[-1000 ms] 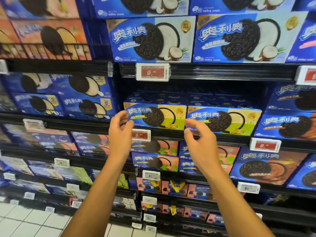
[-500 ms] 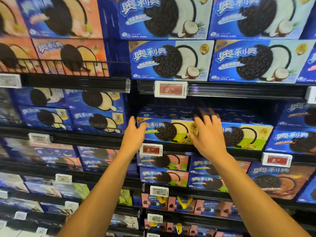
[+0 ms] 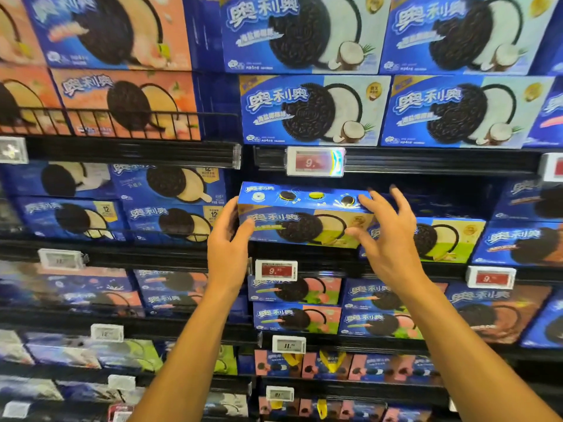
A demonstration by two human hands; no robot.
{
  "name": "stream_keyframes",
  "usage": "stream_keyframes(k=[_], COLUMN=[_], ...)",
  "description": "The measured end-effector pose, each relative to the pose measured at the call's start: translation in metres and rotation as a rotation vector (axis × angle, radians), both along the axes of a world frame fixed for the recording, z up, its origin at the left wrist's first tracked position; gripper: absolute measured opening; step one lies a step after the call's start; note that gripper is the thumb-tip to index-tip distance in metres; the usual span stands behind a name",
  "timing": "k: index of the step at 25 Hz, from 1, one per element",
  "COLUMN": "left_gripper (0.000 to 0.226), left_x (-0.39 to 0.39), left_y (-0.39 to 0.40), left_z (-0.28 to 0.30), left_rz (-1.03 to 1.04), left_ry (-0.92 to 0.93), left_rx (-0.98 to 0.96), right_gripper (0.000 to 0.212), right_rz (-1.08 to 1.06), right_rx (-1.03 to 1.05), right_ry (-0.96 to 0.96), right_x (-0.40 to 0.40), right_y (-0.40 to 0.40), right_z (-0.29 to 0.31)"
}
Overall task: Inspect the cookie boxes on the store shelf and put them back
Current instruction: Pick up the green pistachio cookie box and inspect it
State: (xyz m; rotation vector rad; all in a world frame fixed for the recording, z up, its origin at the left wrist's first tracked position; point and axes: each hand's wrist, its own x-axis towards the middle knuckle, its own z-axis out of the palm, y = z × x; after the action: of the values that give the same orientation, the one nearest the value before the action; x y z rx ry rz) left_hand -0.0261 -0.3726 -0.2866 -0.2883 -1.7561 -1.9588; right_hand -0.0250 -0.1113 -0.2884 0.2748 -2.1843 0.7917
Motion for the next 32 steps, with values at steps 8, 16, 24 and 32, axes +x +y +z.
stream_keyframes(k=[8, 16, 24, 32], left_gripper=[0.057, 0.047, 0.029, 0.051], left_x=[0.019, 0.07, 0.126, 0.175], left_y=[-0.002, 0.035, 0.073, 0.095], left_z=[0.003, -0.004, -0.02, -0.04], left_rz=[-0.192, -0.182, -0.077, -0.175], left_ry=[0.025, -0.056, -0.15, -0.129], left_rx=[-0.089, 0.199, 0.438, 0.515], right_gripper=[0.076, 0.021, 0.032, 0.038], right_rz=[0.278, 0.325, 0.524, 0.498], right_rx=[-0.484, -0.916, -1.116, -1.27], right_ry=[-0.162, -0.022, -0.229, -0.181], right_x=[0.033, 0.083, 0.133, 0.176], right_y=[0.003, 0.027, 0.049, 0.063], right_z=[0.0, 0.005, -0.016, -0.042])
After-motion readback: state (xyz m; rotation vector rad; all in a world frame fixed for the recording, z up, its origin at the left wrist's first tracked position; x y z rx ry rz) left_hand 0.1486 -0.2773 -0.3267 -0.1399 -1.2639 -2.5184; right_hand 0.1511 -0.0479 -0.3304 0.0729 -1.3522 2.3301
